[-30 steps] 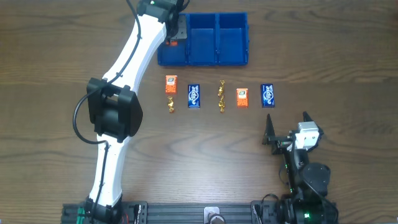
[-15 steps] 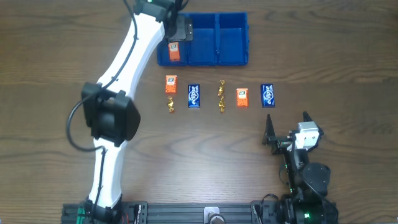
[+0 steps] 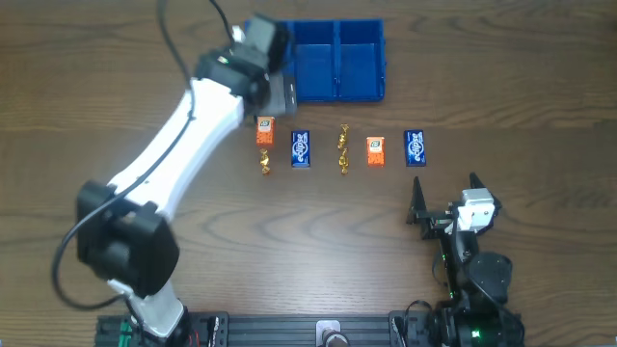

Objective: Sort Candies Into Trays

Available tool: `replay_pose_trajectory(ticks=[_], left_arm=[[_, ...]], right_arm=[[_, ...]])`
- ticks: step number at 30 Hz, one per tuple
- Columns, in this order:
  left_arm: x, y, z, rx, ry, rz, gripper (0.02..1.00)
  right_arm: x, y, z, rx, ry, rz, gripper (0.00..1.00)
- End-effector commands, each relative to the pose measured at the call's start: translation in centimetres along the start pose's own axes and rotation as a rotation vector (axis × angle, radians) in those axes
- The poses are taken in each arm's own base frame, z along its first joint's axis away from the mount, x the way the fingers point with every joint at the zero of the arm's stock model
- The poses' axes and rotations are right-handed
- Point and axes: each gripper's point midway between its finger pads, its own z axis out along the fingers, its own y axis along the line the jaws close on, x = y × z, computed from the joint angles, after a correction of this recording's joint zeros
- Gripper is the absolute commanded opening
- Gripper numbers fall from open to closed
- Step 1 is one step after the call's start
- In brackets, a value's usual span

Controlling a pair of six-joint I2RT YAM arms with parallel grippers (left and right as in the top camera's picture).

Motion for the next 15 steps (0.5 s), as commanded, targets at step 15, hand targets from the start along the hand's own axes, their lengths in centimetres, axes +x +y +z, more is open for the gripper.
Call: replay_pose_trajectory(ticks=[15], left_arm=[[4.4, 0.3, 10.5, -0.003, 0.183, -0.017, 0.893]], right_arm=[[0.2, 0.0, 0.0, -0.001, 0.006, -0.015, 0.998]])
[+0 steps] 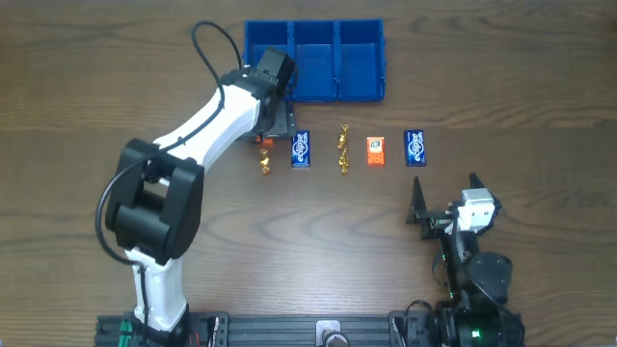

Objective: Sort Candies Into Trays

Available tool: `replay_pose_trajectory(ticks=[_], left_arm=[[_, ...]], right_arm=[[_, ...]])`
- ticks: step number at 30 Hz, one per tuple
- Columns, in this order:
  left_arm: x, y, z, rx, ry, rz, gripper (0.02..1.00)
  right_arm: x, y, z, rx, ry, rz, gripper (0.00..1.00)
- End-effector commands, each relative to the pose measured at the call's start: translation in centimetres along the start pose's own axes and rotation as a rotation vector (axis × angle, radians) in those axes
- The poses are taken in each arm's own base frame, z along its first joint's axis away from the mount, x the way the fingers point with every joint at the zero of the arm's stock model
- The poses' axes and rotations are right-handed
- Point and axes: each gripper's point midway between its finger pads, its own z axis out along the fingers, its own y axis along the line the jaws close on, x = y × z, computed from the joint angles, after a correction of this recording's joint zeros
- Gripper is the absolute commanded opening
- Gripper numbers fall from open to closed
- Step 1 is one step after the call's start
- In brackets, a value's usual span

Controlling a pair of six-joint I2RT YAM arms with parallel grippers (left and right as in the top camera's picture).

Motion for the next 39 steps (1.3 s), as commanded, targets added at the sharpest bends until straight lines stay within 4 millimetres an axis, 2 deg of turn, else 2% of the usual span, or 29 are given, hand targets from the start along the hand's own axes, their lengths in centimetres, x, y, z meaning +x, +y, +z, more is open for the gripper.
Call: replay_pose_trajectory(ticks=[1, 7, 11, 20, 23, 32, 36, 39], left_arm=[[0.2, -0.3, 1.3, 0.029, 0.031, 0.002, 0.886], [0.0, -0.8, 1.8, 0.053, 0.03, 0.052, 0.864], [0.2, -0.2, 2.7, 0.047, 0.05, 0.049, 0.849], [0.3, 0.0, 3.1, 0.057, 0.067, 0.057, 0.816], [0.6, 0.1, 3.6, 0.053, 0.079, 0.058, 0.72], [0.5, -0.1, 3.7, 0.061, 0.076, 0.057, 0.261], [0.2, -0.5, 3.1, 0.08, 0.069, 0.047, 0.211], [-1.1, -1.2, 0.8, 0.106, 0.017, 0.047, 0.207]], right_arm=[[0.2, 0.0, 0.0, -0.001, 0.006, -0.015, 0.998], [0.2, 0.0, 0.0, -0.001, 0.006, -0.015, 0.998], [0.2, 0.0, 0.0, -0.001, 0.006, -0.015, 0.998], [0.2, 0.0, 0.0, -0.001, 0.006, -0.015, 0.998], [0.2, 0.0, 0.0, -0.001, 0.006, -0.015, 0.998], [0.2, 0.0, 0.0, -0.001, 0.006, -0.015, 0.998], [0.2, 0.0, 0.0, -0.001, 0.006, -0.015, 0.998], [0.2, 0.0, 0.0, -0.001, 0.006, -0.015, 0.998]])
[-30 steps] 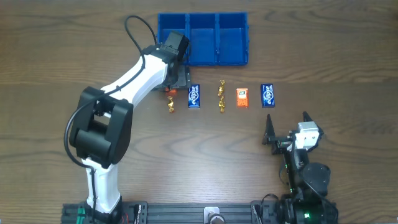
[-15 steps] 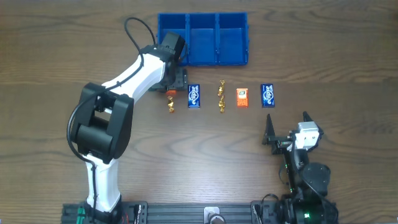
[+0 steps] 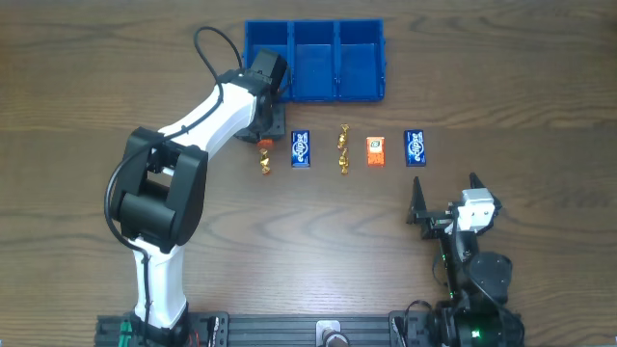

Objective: Sort Candies Into Trays

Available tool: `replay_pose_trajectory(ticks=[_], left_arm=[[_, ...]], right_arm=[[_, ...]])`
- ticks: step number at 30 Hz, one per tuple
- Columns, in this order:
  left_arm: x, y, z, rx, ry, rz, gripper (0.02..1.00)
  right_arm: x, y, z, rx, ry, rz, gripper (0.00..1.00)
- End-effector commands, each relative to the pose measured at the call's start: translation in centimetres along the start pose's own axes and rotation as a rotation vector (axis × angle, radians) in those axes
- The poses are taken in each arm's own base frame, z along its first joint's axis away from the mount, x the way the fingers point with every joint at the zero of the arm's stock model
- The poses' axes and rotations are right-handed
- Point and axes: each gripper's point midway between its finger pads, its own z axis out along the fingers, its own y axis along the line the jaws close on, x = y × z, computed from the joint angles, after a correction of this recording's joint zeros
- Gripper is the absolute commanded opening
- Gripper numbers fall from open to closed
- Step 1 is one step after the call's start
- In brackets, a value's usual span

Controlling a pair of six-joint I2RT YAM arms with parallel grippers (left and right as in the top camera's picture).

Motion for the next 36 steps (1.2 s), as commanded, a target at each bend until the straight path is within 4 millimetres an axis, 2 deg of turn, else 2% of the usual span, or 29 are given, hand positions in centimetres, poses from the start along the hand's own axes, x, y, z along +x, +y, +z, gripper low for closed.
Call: replay_pose_trajectory(ticks=[1, 3, 5, 9, 11, 13, 16, 19, 25, 28, 36], left_arm=[[-1.8, -1.3, -3.1, 0.047, -0.065, 0.003, 0.209], [-3.3, -1.9, -6.1, 0.05, -0.134, 0.009, 0.2], [-5.6, -2.3, -10.2, 0.023, -0.23, 0.018, 0.178], [-9.5, -3.5, -16.1, 0.024, -0.383, 0.048, 0.189], [-11.1, -3.6, -17.9, 0.03, -0.439, 0.044, 0.194], [-12.6, -3.7, -18.8, 0.033, -0.476, 0.061, 0.191], [-14.3, -3.9, -18.1, 0.024, -0.487, 0.082, 0.194], [-15.3, -3.5, -15.9, 0.011, -0.459, 0.072, 0.191], [-15.5, -1.9, -10.7, 0.018, -0.36, 0.026, 0.196], [-15.5, -1.3, -9.4, 0.012, -0.335, 0.01, 0.196], [-15.7, -1.5, -8.9, 0.03, -0.333, 0.01, 0.209]], right_arm=[[0.2, 0.0, 0.0, -0.001, 0.006, -0.015, 0.998], [0.2, 0.0, 0.0, -0.001, 0.006, -0.015, 0.996], [0.2, 0.0, 0.0, -0.001, 0.006, -0.015, 0.998], [0.2, 0.0, 0.0, -0.001, 0.006, -0.015, 0.998], [0.2, 0.0, 0.0, -0.001, 0.006, -0.015, 0.998], [0.2, 0.0, 0.0, -0.001, 0.006, -0.015, 0.998], [0.2, 0.0, 0.0, -0.001, 0.006, -0.015, 0.998], [0.2, 0.0, 0.0, -0.001, 0.006, -0.015, 0.998], [0.2, 0.0, 0.0, -0.001, 0.006, -0.015, 0.998], [0.2, 0.0, 0.0, -0.001, 0.006, -0.015, 0.998], [0.2, 0.0, 0.0, -0.001, 0.006, -0.015, 0.998]])
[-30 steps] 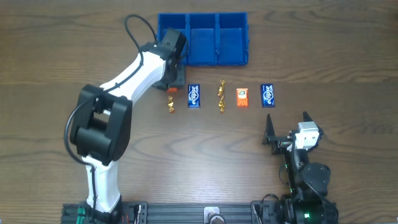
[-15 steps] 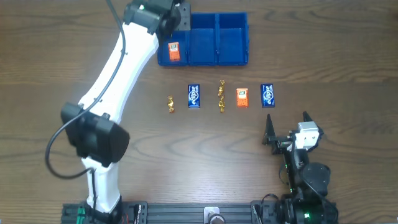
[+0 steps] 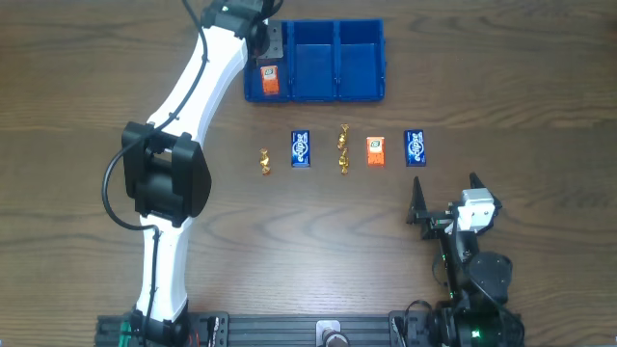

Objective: Sort Candies Into Trays

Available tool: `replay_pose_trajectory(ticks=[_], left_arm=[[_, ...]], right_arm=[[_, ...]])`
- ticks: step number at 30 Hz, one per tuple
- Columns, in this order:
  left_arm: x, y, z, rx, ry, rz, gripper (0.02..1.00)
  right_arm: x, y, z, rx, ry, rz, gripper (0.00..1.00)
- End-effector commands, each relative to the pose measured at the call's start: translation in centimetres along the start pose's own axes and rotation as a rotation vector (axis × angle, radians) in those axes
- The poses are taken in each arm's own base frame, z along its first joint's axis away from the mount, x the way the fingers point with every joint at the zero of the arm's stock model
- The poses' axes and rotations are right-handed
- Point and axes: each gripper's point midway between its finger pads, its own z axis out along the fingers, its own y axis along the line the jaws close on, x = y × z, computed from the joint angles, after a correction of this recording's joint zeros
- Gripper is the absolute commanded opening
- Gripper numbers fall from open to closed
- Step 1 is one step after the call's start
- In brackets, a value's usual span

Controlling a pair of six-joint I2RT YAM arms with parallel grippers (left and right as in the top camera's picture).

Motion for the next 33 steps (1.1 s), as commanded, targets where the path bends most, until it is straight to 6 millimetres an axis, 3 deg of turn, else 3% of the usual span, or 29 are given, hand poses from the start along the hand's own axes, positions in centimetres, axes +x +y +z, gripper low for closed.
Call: replay_pose_trajectory(ticks=[1, 11, 13, 14, 16, 18, 19, 20, 25, 29, 33], left_arm=[[-0.2, -0.5, 0.1, 0.023, -0.001, -0.004, 0.209], [0.3, -0.8, 0.9, 0.037, 0.017, -0.003, 0.246], [0.3, -0.8, 0.9, 0.037, 0.018, -0.003, 0.297], [0.3, -0.8, 0.9, 0.036, 0.019, -0.002, 0.329], [0.3, -0.8, 0.9, 0.035, 0.019, -0.002, 0.518], [0.3, -0.7, 0.9, 0.033, 0.018, -0.002, 0.776], [0.3, -0.7, 0.9, 0.032, 0.018, -0.002, 0.958], [0.3, -0.6, 0.9, 0.028, 0.017, -0.003, 0.998], [-0.4, -0.6, 0.5, 0.024, -0.009, -0.026, 0.996], [-1.5, -5.4, -3.2, 0.087, -0.061, -0.019, 0.998], [1.9, -11.7, -5.8, 0.099, -0.037, -0.04, 0.998]], right_arm=[[0.2, 0.0, 0.0, -0.001, 0.006, -0.015, 0.998], [0.2, 0.0, 0.0, -0.001, 0.006, -0.015, 0.998], [0.2, 0.0, 0.0, -0.001, 0.006, -0.015, 0.998], [0.2, 0.0, 0.0, -0.001, 0.006, -0.015, 0.998], [0.2, 0.0, 0.0, -0.001, 0.006, -0.015, 0.998], [0.2, 0.0, 0.0, -0.001, 0.006, -0.015, 0.998], [0.2, 0.0, 0.0, -0.001, 0.006, -0.015, 0.998], [0.2, 0.0, 0.0, -0.001, 0.006, -0.015, 0.998], [0.2, 0.0, 0.0, -0.001, 0.006, -0.015, 0.998], [0.2, 0.0, 0.0, -0.001, 0.006, -0.015, 0.998], [0.2, 0.0, 0.0, -0.001, 0.006, -0.015, 0.998]])
